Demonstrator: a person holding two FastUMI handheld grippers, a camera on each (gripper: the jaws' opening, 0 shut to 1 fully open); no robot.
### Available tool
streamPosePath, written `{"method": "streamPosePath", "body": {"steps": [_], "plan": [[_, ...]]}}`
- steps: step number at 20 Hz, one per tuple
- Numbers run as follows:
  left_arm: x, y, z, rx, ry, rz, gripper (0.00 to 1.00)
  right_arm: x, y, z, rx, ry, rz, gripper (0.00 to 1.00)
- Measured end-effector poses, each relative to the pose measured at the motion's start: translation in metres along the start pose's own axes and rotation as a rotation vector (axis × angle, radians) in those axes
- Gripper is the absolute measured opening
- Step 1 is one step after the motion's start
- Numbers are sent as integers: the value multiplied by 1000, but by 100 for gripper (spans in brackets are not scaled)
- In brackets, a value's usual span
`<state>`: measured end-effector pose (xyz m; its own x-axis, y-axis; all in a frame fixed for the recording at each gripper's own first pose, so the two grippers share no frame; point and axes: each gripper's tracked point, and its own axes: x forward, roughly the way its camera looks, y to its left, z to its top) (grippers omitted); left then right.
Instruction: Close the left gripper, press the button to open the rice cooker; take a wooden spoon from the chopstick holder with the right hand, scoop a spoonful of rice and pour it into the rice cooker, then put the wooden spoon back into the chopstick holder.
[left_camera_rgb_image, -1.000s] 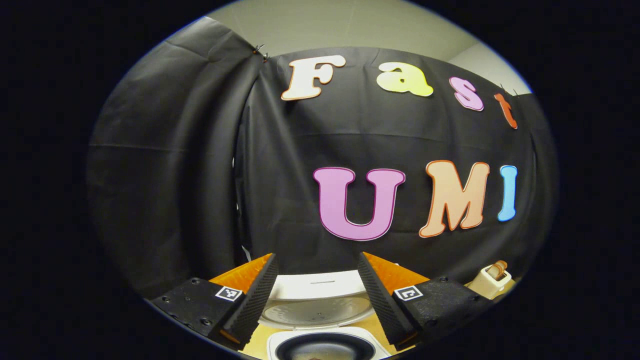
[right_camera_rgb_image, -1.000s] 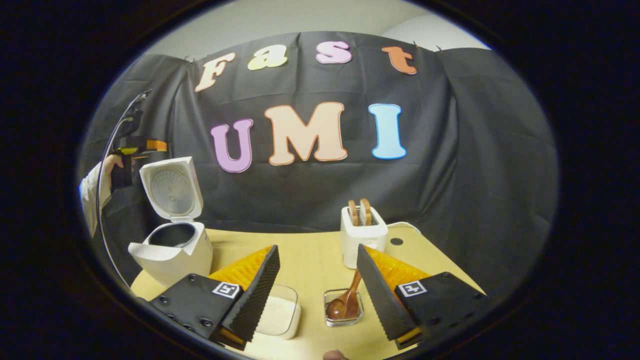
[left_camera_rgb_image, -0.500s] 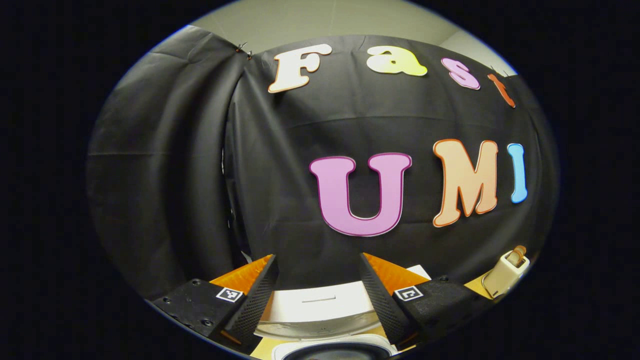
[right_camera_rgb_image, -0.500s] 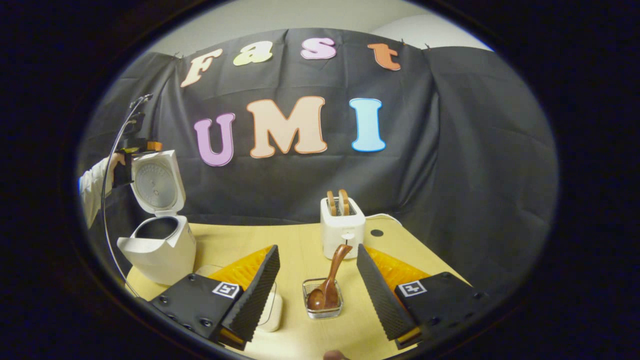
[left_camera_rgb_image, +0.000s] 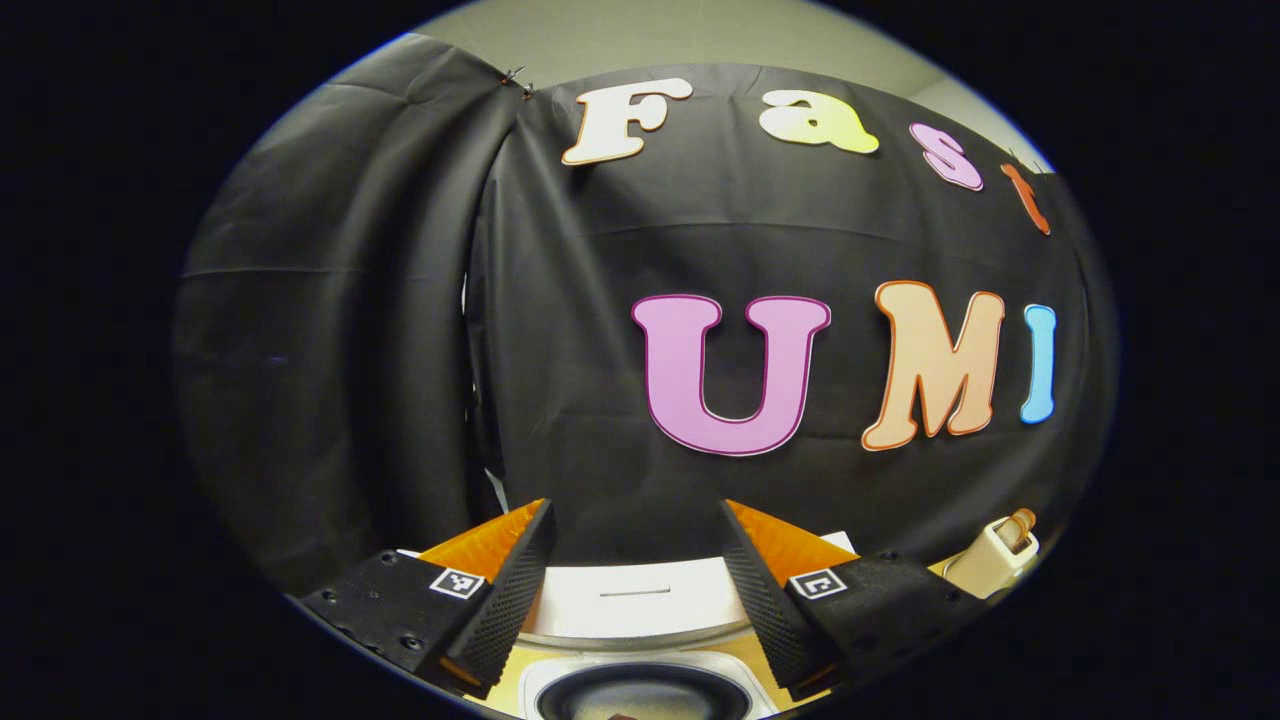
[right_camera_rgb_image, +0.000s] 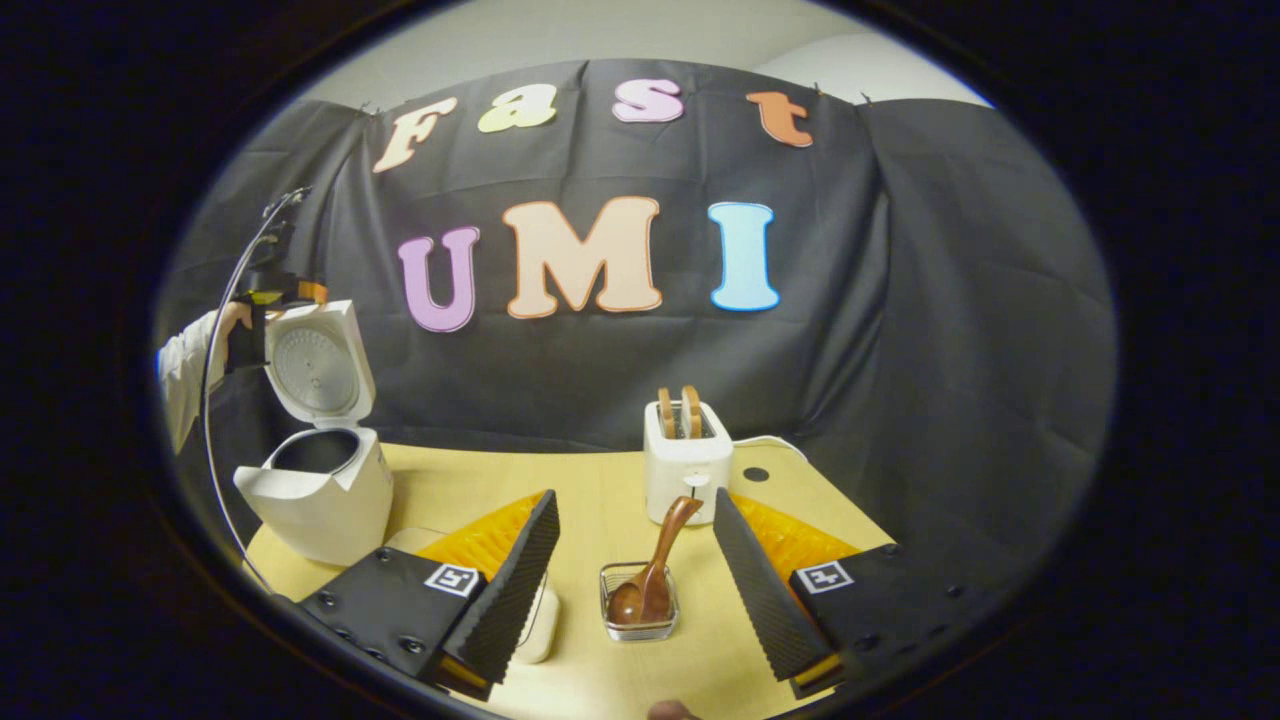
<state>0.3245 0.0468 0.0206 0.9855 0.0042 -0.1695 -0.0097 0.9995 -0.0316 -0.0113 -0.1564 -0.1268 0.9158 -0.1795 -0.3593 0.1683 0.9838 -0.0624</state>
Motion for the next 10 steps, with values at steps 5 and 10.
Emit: {"method": "streamPosePath", "body": {"steps": [5,10], "plan": [[-32,-3,-11,-15,-12,7,94,8,14,4,9,-4,56,97],[-61,-7,-30,-3,-5,16,93,14,31,7,3,-9,113,97]]}}
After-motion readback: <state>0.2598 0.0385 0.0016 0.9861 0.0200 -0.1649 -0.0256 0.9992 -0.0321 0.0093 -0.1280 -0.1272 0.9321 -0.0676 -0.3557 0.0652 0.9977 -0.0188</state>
